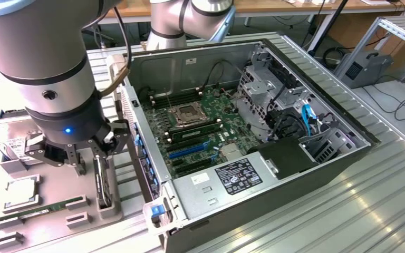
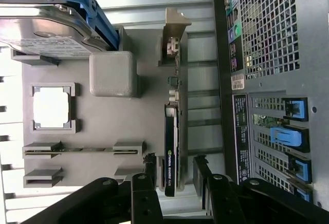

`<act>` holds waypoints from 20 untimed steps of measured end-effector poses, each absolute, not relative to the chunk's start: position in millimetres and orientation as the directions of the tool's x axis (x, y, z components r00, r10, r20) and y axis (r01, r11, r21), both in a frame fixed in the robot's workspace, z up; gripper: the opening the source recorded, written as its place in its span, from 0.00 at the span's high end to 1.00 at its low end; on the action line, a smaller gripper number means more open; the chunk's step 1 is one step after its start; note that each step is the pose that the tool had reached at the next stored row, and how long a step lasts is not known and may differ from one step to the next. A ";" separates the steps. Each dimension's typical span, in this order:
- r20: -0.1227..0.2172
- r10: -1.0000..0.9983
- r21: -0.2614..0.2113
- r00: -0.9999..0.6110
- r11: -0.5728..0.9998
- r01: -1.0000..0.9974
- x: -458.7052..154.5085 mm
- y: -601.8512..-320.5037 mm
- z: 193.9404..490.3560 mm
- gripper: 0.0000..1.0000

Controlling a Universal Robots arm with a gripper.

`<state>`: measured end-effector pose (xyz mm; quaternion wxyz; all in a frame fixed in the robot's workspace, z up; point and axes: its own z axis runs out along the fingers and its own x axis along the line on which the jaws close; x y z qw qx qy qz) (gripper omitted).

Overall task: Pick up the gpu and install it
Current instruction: 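Pick up the gpu and move the gpu toward the slot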

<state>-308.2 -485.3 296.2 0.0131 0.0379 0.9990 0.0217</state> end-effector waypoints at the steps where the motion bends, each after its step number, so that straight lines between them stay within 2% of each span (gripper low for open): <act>1: -0.024 0.076 0.044 -0.997 0.996 0.075 -308.2 -485.3 295.7 0.58; 20: -0.024 0.076 0.044 -0.997 0.996 0.075 -308.2 -485.3 286.2 0.58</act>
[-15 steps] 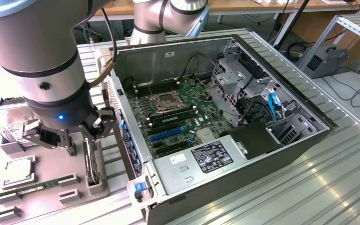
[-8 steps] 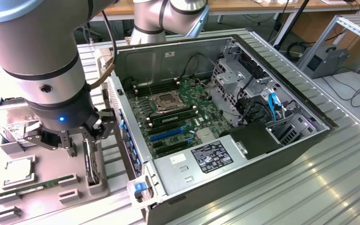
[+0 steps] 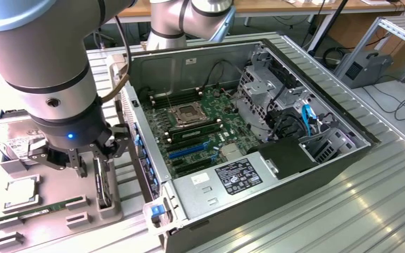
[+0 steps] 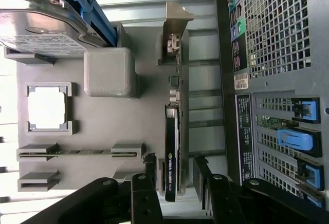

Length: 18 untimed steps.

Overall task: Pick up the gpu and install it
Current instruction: 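Pick up the gpu and move the gpu toward the slot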

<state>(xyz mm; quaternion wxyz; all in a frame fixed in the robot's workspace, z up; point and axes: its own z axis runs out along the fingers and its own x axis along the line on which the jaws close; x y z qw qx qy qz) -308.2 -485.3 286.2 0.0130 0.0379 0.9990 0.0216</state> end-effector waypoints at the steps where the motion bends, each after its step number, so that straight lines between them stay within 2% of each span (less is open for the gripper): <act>1: -0.024 0.076 0.044 -0.997 0.996 0.075 -308.2 -485.3 285.6 0.58; 18: -0.024 0.076 0.044 -0.997 0.996 0.075 -308.2 -485.3 275.6 0.58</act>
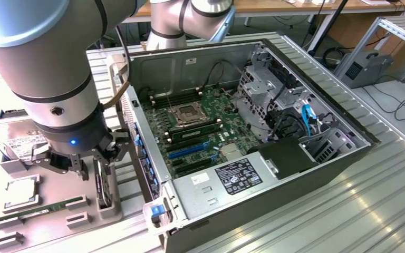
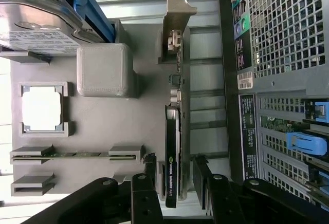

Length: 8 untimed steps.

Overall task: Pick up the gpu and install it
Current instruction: 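Pick up the gpu and move the gpu toward the slot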

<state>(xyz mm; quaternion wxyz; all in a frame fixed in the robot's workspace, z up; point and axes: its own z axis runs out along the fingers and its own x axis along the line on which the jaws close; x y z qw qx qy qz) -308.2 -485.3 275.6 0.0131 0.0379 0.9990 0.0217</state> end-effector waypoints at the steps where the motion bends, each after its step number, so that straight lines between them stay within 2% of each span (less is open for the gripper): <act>1: -0.024 0.076 0.044 -0.997 0.996 0.075 -308.2 -485.3 271.5 0.58; 4: -0.025 0.076 0.043 -0.997 0.996 0.075 -308.2 -481.1 263.1 0.58; 6: -0.025 0.076 0.040 -0.997 0.996 0.075 -308.2 -459.6 250.5 0.58; 8: -0.025 0.076 0.038 -0.997 0.996 0.075 -308.2 -455.2 245.9 0.59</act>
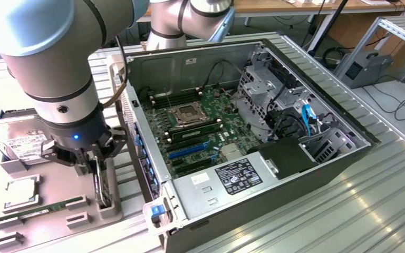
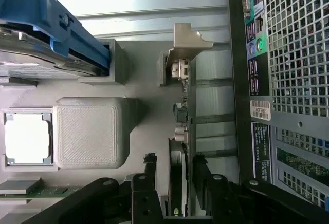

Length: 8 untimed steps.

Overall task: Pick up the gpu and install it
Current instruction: 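Pick up the gpu and move the gpu toward the slot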

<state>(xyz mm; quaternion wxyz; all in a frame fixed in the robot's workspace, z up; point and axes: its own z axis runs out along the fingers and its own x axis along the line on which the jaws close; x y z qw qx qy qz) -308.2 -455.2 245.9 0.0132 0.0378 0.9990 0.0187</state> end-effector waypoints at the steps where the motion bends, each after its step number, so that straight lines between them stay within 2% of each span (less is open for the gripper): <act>1: -0.025 0.076 0.039 -0.997 0.996 0.075 -308.2 -455.2 245.8 0.74; 8: -0.025 0.076 0.038 -0.997 0.996 0.075 -308.2 -455.2 249.9 0.74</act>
